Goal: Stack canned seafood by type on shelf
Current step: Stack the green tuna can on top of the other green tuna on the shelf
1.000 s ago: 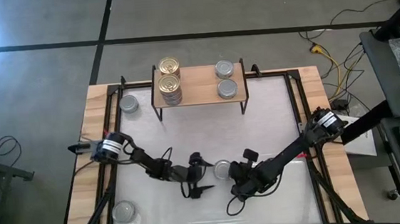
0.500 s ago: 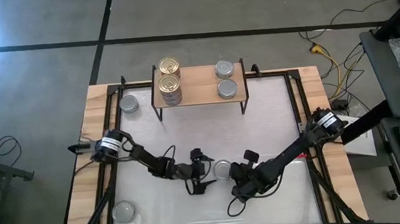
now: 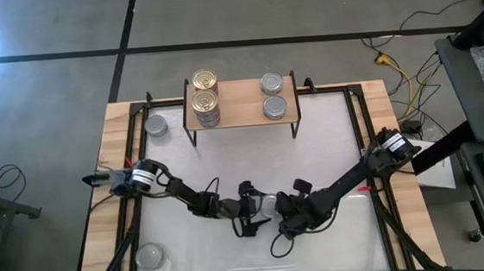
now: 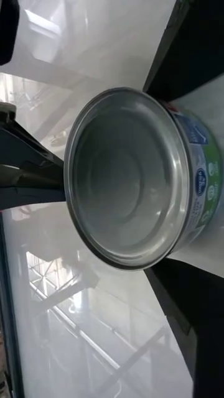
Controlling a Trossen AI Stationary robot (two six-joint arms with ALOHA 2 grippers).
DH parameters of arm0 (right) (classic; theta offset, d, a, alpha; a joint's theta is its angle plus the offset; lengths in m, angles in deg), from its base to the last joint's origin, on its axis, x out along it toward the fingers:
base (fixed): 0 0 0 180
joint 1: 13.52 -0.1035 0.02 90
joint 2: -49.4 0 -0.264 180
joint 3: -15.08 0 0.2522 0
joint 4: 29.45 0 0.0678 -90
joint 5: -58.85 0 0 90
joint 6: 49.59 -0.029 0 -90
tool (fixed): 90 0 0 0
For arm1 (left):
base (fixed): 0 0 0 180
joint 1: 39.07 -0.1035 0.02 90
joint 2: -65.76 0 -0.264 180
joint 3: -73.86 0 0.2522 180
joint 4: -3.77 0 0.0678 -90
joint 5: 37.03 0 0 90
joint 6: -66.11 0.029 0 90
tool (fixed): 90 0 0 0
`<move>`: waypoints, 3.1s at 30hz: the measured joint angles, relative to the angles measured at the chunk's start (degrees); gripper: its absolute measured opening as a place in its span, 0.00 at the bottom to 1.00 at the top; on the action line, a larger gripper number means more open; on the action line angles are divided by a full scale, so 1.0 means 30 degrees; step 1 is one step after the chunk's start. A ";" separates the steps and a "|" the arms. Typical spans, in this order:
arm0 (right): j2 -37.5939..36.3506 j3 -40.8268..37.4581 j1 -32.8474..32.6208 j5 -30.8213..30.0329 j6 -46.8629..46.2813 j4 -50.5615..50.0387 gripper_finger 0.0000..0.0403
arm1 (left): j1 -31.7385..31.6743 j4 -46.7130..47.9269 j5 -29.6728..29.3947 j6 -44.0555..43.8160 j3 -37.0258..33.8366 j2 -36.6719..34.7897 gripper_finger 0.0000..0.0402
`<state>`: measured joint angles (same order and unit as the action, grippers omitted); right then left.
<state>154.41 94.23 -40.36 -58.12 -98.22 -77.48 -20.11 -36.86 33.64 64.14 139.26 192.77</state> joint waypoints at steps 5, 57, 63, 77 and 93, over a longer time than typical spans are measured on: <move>0.0015 -0.0011 0.0069 -0.0153 0.0236 0.0265 0.03 | 0.0000 -0.1078 0.0092 -0.0367 -0.0206 0.0105 0.99; -1.1978 -0.1007 0.0245 -0.6535 0.8629 -0.4766 0.03 | -0.4337 1.2430 0.0458 0.2570 0.4938 -0.9510 0.93; -1.3967 -0.2676 0.1350 -0.6521 1.0138 -0.2615 0.03 | -0.7572 1.7342 0.1434 0.4347 0.9443 -0.8703 0.93; -1.7271 -0.3006 0.8912 -0.1823 1.7930 0.4365 0.03 | -1.1945 2.3459 0.2457 0.2281 1.6890 -0.4865 0.93; -1.3506 -0.1477 1.7776 0.7192 1.8196 0.5245 0.03 | -1.1690 2.6137 -0.0849 0.0041 1.8744 -0.3212 0.93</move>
<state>113.89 89.80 12.97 -36.54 -43.63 -61.74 -55.18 41.55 31.09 64.26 195.50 183.13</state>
